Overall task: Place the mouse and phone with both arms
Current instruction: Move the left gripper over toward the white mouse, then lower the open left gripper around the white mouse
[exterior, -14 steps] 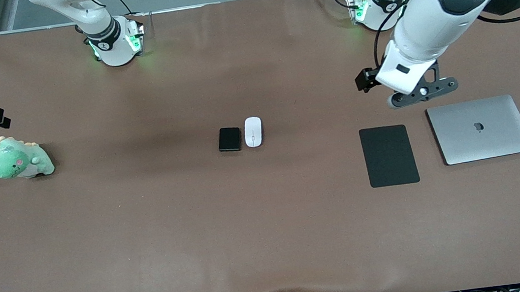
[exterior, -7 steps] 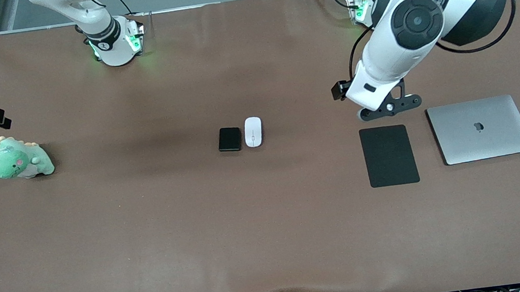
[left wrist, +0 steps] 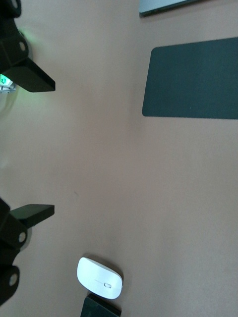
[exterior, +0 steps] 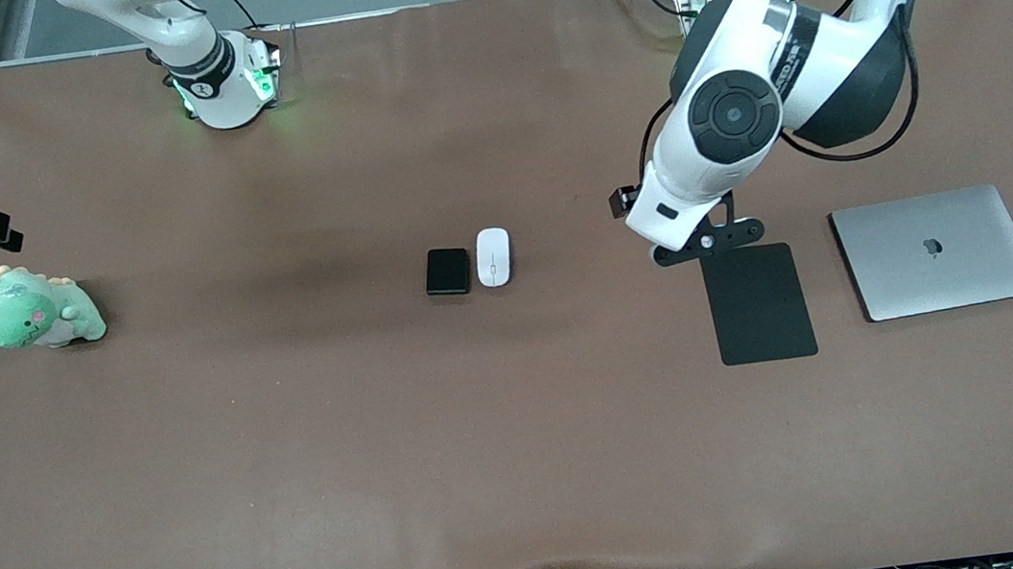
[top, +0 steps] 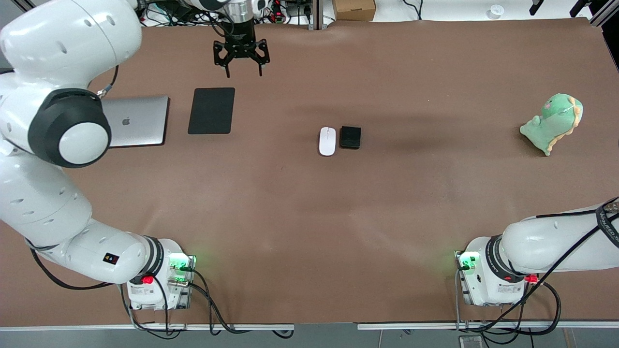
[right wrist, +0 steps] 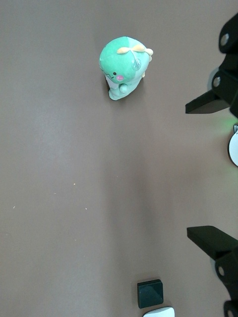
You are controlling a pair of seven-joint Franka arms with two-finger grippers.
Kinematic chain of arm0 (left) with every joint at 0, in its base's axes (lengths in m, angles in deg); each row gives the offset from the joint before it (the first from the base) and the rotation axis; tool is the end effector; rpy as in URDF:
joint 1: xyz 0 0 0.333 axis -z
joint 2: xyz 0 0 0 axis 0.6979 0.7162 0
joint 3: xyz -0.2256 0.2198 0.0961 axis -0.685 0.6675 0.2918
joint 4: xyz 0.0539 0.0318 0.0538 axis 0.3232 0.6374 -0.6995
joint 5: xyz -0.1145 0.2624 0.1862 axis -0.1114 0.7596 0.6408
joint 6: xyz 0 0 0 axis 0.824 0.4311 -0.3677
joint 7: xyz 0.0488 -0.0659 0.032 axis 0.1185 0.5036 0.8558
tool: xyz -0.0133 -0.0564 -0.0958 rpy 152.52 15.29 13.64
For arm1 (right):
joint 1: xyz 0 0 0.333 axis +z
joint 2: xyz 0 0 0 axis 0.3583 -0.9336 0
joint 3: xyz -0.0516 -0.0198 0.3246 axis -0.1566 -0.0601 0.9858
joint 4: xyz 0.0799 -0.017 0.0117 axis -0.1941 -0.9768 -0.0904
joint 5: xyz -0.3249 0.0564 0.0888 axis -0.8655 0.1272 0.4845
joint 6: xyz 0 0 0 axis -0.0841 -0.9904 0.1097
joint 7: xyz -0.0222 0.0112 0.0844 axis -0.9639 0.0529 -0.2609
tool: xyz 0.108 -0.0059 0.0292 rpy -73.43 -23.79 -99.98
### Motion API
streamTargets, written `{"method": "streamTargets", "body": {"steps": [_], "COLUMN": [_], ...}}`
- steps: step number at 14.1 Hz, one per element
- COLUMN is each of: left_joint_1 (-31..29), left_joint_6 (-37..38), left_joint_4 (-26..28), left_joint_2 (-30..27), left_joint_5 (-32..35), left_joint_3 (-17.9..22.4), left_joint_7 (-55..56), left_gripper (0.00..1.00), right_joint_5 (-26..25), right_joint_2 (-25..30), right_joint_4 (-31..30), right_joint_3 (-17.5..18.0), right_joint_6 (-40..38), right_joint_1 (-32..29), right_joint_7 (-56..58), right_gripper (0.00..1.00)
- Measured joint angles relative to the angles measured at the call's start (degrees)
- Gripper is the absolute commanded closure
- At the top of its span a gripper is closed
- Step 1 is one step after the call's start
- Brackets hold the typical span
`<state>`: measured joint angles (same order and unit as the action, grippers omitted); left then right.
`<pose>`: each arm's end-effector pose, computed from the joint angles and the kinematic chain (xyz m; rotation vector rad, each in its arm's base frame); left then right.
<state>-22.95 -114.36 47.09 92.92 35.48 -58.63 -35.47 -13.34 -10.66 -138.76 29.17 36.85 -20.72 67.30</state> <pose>0.4977 -0.3065 0.4713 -3.0276 -0.1932 0.4146 0.4904 -0.0272 0.6400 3.1248 -0.2106 -0.1583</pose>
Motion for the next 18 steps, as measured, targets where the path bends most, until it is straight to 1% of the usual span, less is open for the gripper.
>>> {"method": "streamTargets", "body": {"steps": [3,6,12,14,16,18], "left_joint_1": [1.70,3.41,8.03,10.87,13.61,14.70], "left_joint_6": [-1.08,-3.09,-10.64,-14.32,-19.61,-24.58], "left_joint_4": [-1.42,-1.88,-2.61,-2.63,-2.62,-2.66], "left_joint_2": [1.84,2.94,5.45,6.86,9.09,11.64], "left_joint_5": [0.00,-0.01,-1.20,-1.20,-0.97,-0.35], "left_joint_3": [-0.02,-0.08,-0.23,-0.18,-0.01,0.11], "left_joint_7": [2.68,2.97,5.76,7.08,9.13,9.74], "left_gripper": [0.00,0.00,0.00,0.00,0.00,0.00], "right_joint_5": [0.01,0.01,0.01,0.01,0.03,0.04], "right_joint_2": [-0.04,-0.22,-0.74,-0.74,-0.74,-0.78], "right_joint_4": [0.00,0.00,0.00,0.00,0.01,0.01], "right_joint_3": [0.03,-0.01,-0.03,-0.02,0.03,0.02], "right_joint_6": [0.01,0.01,0.07,0.15,0.33,0.40], "right_joint_1": [0.00,0.00,0.00,-0.01,-0.01,-0.01], "right_joint_7": [0.00,0.00,0.00,0.00,0.00,0.00], "right_gripper": [0.00,0.00,0.00,0.00,0.00,0.00]}}
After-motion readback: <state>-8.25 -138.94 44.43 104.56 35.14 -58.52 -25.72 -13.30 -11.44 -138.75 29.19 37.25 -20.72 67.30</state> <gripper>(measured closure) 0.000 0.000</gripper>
